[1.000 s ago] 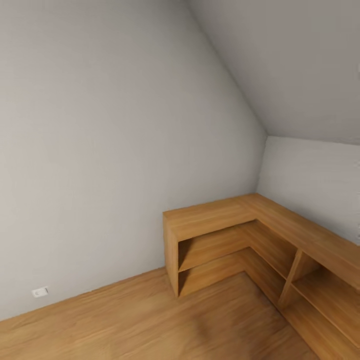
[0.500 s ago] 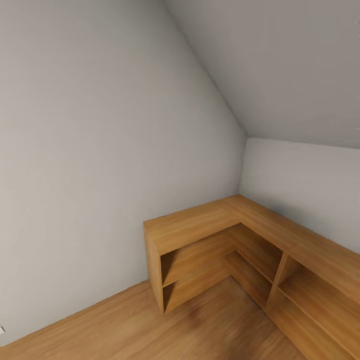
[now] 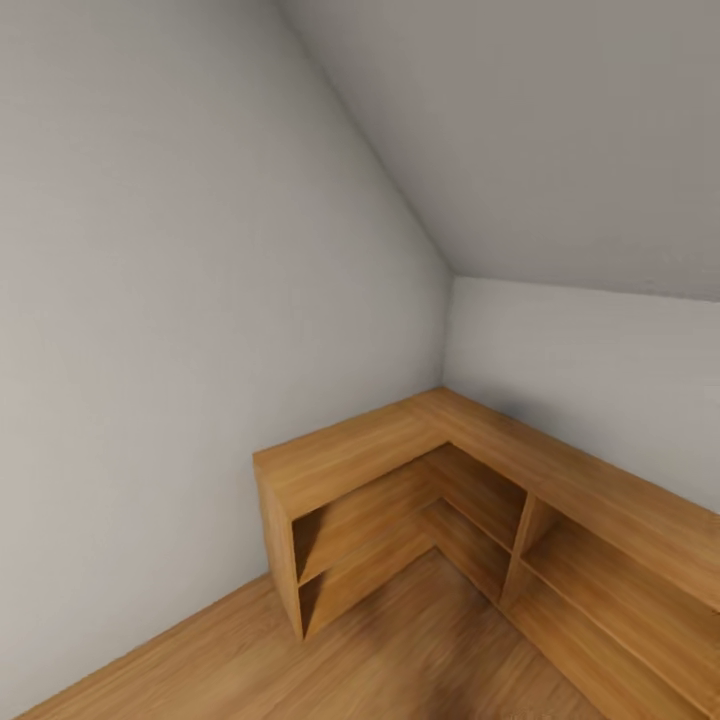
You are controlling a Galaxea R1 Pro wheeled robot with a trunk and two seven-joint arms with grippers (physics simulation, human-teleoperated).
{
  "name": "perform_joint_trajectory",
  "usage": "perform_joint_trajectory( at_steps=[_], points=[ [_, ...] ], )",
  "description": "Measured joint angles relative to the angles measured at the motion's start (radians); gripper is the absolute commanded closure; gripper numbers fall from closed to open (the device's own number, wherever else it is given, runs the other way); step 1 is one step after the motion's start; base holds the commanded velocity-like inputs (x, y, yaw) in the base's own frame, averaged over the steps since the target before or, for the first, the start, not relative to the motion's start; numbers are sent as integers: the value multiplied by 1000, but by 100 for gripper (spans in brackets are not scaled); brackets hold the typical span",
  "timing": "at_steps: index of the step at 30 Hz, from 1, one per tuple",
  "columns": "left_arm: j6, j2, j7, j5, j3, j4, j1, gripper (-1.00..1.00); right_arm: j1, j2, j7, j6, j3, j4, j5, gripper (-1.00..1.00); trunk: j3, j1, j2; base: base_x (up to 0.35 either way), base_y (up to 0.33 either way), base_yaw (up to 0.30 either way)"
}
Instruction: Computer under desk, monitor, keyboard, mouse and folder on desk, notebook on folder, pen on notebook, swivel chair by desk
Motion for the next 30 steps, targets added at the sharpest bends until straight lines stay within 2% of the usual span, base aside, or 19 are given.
perform_joint_trajectory(
  at_steps=[13,30],
  points=[
    [0,0,0,0,0,1,0,-100,0,-1,0,0,0,0,0,-100,6,0,0,0,261,-252],
    [1,0,0,0,0,1,0,-100,0,-1,0,1,-1,0,0,-100,2,0,0,0,25,-238]
  ],
)
